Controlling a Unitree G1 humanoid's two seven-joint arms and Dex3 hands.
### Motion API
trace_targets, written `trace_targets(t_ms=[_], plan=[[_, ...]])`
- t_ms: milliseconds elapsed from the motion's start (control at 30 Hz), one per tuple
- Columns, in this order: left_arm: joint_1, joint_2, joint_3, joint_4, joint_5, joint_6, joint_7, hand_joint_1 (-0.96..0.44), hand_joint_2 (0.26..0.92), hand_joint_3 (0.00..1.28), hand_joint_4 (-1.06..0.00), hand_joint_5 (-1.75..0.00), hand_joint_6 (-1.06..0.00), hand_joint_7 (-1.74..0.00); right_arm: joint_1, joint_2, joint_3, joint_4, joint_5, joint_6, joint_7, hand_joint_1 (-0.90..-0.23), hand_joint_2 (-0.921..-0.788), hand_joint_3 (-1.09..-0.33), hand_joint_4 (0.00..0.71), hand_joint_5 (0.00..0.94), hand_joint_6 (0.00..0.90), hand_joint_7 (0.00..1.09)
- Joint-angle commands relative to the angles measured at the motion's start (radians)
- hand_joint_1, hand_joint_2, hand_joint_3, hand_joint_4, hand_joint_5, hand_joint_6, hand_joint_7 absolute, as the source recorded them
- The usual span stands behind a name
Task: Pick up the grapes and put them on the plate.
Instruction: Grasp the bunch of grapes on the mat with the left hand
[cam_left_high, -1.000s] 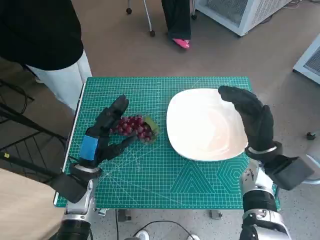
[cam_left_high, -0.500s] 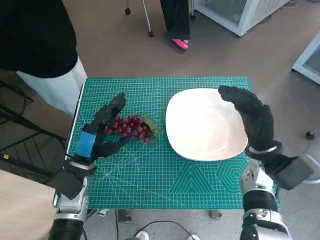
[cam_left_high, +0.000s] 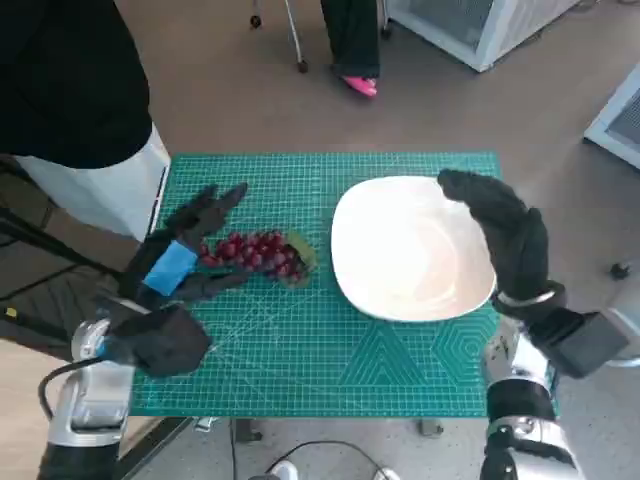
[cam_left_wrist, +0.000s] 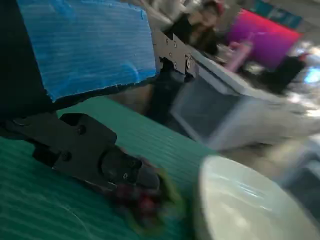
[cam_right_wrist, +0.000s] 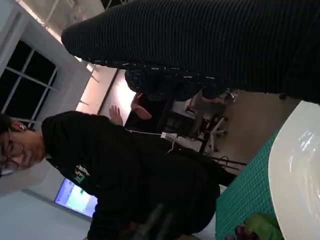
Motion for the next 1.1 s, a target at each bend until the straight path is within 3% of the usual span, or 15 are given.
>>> trace_targets(t_ms=[33,200,433,1100], plan=[[-0.076,-0.003,-0.085,0.048,0.063,0.101,-0.050,-0.32,0.746,0.00,-0.07,0.00,-0.24,0.00,0.007,-0.002,0.002,0.008,-0.008,0.017,0.002,-0.489,-0.921,-0.547,0.257,0.001,0.239,0.00],[-0.169,-0.008,-0.159,0.148,0.080,0.199,-0.139,-0.29,0.747,0.00,-0.06,0.00,-0.23,0.00,0.006,-0.002,0.003,0.007,-0.005,0.019,0.004,-0.487,-0.921,-0.544,0.259,0.002,0.240,0.00],[-0.258,-0.024,-0.205,0.280,0.038,0.247,-0.197,-0.27,0.748,0.00,-0.05,0.00,-0.22,0.00,0.008,-0.004,0.002,0.004,0.000,0.024,0.012,-0.475,-0.921,-0.540,0.259,0.001,0.241,0.00],[-0.359,-0.046,-0.306,0.502,0.037,0.223,-0.129,-0.25,0.743,0.00,-0.03,0.00,-0.21,0.00,0.017,-0.008,-0.002,0.002,0.002,0.029,0.019,-0.482,-0.921,-0.536,0.260,0.001,0.242,0.00]])
